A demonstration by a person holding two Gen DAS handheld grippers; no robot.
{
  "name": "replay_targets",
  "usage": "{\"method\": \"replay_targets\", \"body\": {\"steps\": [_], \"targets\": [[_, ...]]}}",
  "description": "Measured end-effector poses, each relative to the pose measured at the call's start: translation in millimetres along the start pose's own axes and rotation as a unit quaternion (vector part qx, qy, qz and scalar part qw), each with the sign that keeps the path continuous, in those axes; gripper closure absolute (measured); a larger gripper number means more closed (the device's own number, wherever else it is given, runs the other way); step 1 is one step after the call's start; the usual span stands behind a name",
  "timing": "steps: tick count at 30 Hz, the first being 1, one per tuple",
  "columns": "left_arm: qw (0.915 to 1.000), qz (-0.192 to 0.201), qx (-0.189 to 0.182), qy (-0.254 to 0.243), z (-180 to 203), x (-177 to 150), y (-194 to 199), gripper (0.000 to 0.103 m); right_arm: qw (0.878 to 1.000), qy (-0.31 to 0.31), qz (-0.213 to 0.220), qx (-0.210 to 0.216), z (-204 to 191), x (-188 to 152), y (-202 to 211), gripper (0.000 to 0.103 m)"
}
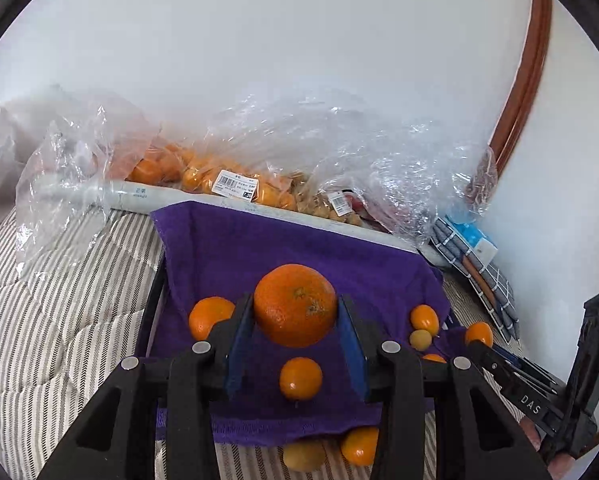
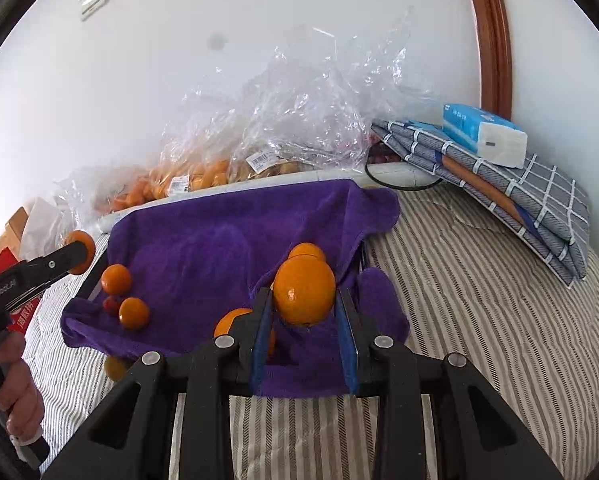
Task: Organize fruits
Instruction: 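Lower both oranges onto the purple towel and open both grippers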
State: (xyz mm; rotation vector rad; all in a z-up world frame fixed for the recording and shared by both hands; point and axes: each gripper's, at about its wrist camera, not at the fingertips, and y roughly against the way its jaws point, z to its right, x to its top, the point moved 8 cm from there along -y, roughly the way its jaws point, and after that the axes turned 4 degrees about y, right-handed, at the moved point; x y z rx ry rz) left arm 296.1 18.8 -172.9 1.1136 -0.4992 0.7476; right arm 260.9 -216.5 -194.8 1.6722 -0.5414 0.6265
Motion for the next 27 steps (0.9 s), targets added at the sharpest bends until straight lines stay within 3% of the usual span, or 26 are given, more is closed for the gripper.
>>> {"method": "replay_targets", "body": {"steps": [6, 27], "targets": [[0.9994, -0.008, 0.034, -0.004, -10.2, -14.0, -26.5, 0.063, 1.0, -0.001, -0.01, 0.009, -1.3, -7.3, -17.5, 0.072], [0.9989, -0.036, 0.028, -0.006, -8.5, -27.0, -48.1, 0.063, 1.0, 0.008, -0.018, 0.005, -2.6, -15.4, -26.8, 0.071]]}}
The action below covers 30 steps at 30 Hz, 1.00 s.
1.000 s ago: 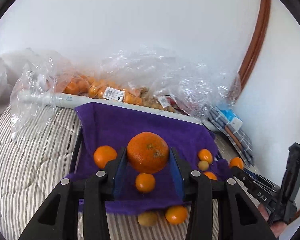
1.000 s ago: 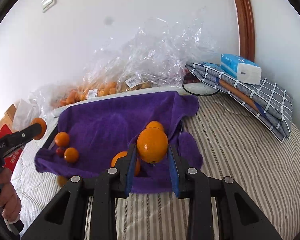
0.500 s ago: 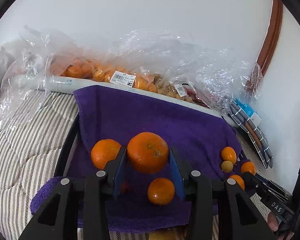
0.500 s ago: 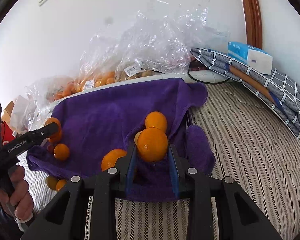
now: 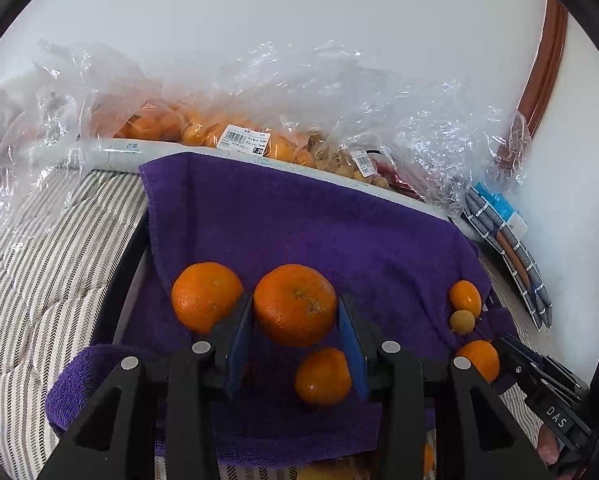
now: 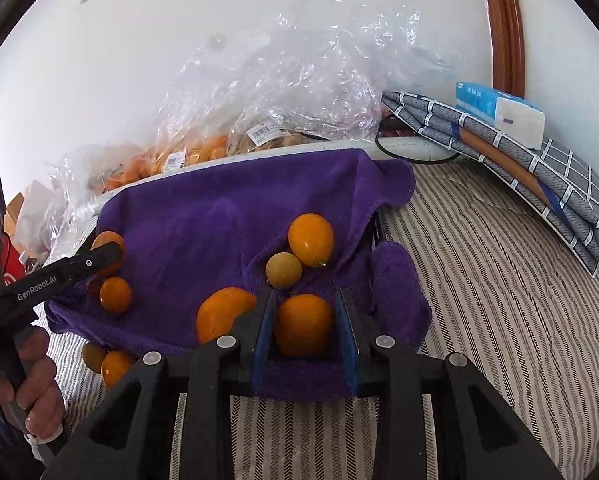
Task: Organize fruits
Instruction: 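Lower both oranges onto the purple towel and open both grippers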
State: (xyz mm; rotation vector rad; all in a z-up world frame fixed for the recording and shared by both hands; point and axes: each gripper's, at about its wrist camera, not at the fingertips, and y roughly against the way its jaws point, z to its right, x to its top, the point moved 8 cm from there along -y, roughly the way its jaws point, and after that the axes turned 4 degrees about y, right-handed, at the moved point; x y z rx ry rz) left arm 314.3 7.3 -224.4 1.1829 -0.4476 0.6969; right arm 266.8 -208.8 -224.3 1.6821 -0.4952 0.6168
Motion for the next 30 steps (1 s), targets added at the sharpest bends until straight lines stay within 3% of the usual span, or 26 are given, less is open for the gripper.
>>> {"method": "replay_targets", "body": {"steps": [6, 13, 17, 30], "targets": [[1.0, -0.006, -0.001, 0.003, -1.0, -0.9, -2.6, 0.063, 1.0, -0.002, 0.004, 0.002, 0.4, 0.1, 2.2, 0.069], [1.0, -0.01, -0.001, 0.001, 0.0, -1.0, -2.8, 0.063, 1.0, 0.003, 0.02, -0.008, 0.4, 1.6, 8.3, 0.053], [0.9999, 0.009, -0.005, -0.001, 1.6, 2.6, 5.5, 0.058, 0.999, 0.004, 0.031, -0.013, -0.7, 1.9, 14.6, 0.046], [0.9991, 0.041, -0.015, 0.0, 3.6, 1.2, 31.5, 0.057, 0.998, -0.026, 0.059, -0.025, -4.3, -6.4, 55.4, 0.045]]}}
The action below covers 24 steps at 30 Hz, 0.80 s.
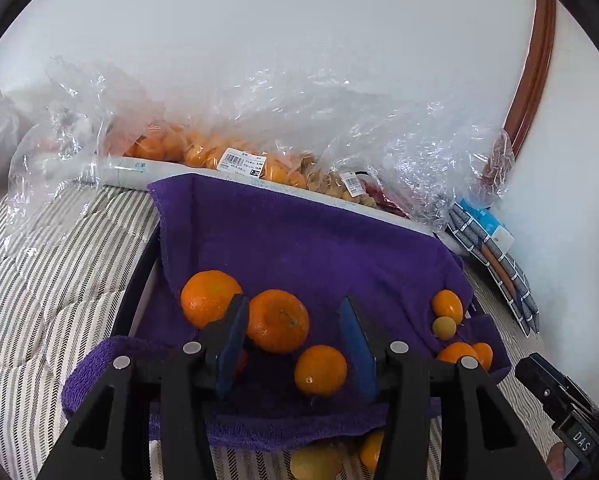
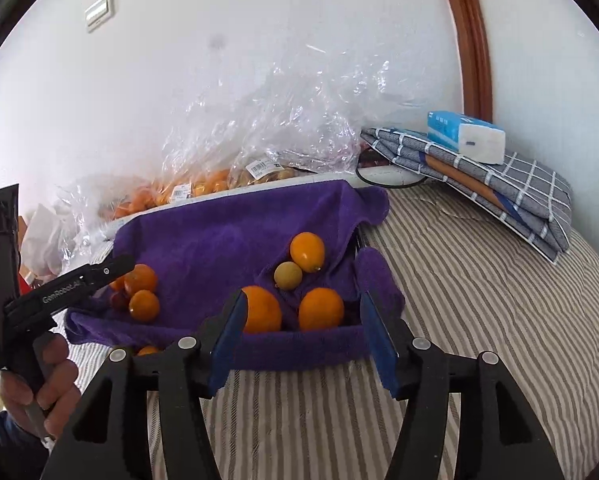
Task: Organize fruits
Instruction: 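Lower both oranges onto the purple towel and open both grippers, then grasp an orange with the right gripper while the left gripper grasps a yellow-green citrus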
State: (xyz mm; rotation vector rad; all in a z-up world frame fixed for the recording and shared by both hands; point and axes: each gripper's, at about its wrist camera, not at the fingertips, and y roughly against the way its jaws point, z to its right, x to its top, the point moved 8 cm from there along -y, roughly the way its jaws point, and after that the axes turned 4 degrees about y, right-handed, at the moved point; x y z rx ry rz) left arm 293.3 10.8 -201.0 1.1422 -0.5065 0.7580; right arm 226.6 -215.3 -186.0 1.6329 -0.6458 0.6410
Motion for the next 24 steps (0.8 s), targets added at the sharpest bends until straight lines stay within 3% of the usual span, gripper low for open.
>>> {"method": "replay_targets", "body": {"steps": [6, 13, 24], "targets": [[0.9998, 0.02, -0.004, 0.005, -3.5, -7.6, 27.6, 0.056, 1.0, -0.019, -0.014, 0.005, -3.6, -12.5, 20.8, 0.045], [0.9993, 0.032, 0.018, -0.002, -24.6, -26.3, 67.5, 0.055, 0.999, 0.018, -0.033, 0.008, -26.3, -29.4, 35.2, 0.047], [0.9971, 0.007, 0.069, 0.03, -69.0, -44.4, 85.1, 0.053, 0.996, 0.048, -0.065, 0.032, -69.1, -51.3, 18.6, 0.052]]}}
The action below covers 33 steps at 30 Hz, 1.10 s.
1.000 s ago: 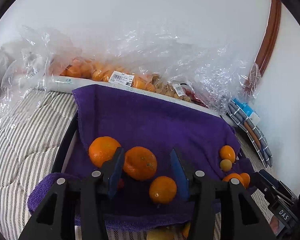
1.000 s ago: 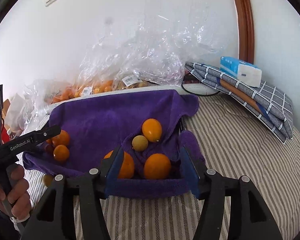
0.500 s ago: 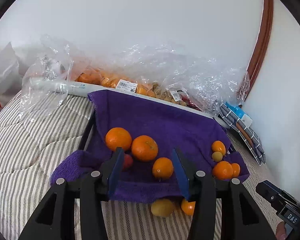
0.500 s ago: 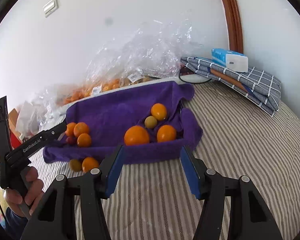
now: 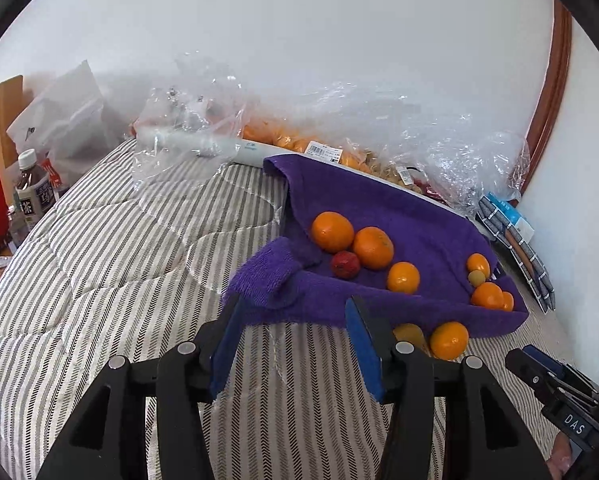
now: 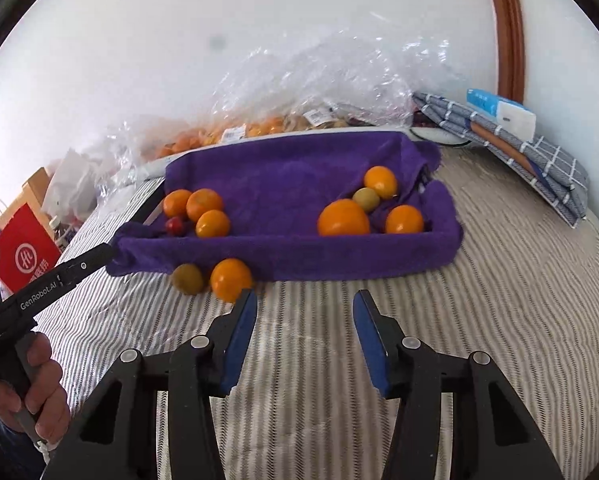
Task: Organize fruits
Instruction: 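Grasp an orange with the right gripper while the left gripper grasps a yellow-green citrus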
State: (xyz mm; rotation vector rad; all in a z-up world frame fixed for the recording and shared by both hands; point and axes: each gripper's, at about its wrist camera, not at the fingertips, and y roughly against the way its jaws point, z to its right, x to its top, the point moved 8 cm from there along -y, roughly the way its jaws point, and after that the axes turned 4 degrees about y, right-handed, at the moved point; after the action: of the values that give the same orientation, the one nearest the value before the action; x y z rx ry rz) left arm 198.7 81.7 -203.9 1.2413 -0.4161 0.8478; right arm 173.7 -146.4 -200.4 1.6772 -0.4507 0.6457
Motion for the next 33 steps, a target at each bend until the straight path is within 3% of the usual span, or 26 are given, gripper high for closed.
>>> {"method": "replay_targets", "body": {"steps": [16, 17, 19, 20, 26, 29, 33], "targets": [[0.9991, -0.034, 0.01, 0.024, -12.0, -4.6, -11.7, 0.053, 0.997, 0.04, -0.034, 0.048, -46.1, 7.7, -48.7, 0.052], [0.9991, -0.035, 0.01, 0.024, -11.6, -5.1, -12.2, 0.053, 0.997, 0.041, -0.038, 0.051, -47.9, 8.1, -52.1, 0.055], [0.999, -0.036, 0.011, 0.022, -10.9, -5.4, -13.6, 0.053, 0.996, 0.041, -0.052, 0.064, -51.2, 7.2, -58.8, 0.07], [0.9991, -0.037, 0.009, 0.021, -9.7, -5.7, -13.8, 0.053, 0.995, 0.04, -0.053, 0.069, -51.4, 7.4, -59.7, 0.07], [0.9962, -0.059, -0.06, -0.02, 23.0, -14.3, -13.9, 0.053, 0.996, 0.044, -0.032, 0.065, -40.2, 9.4, -40.2, 0.071], [0.9929, -0.072, -0.078, -0.054, 44.9, -22.4, -15.8, 0.053, 0.997, 0.042, -0.021, 0.055, -25.0, 11.7, -24.7, 0.071], [0.9883, -0.1, -0.101, -0.055, 69.2, -32.4, -24.4, 0.053, 0.999, 0.035, -0.008, 0.039, -1.1, 13.1, -6.4, 0.071]]}}
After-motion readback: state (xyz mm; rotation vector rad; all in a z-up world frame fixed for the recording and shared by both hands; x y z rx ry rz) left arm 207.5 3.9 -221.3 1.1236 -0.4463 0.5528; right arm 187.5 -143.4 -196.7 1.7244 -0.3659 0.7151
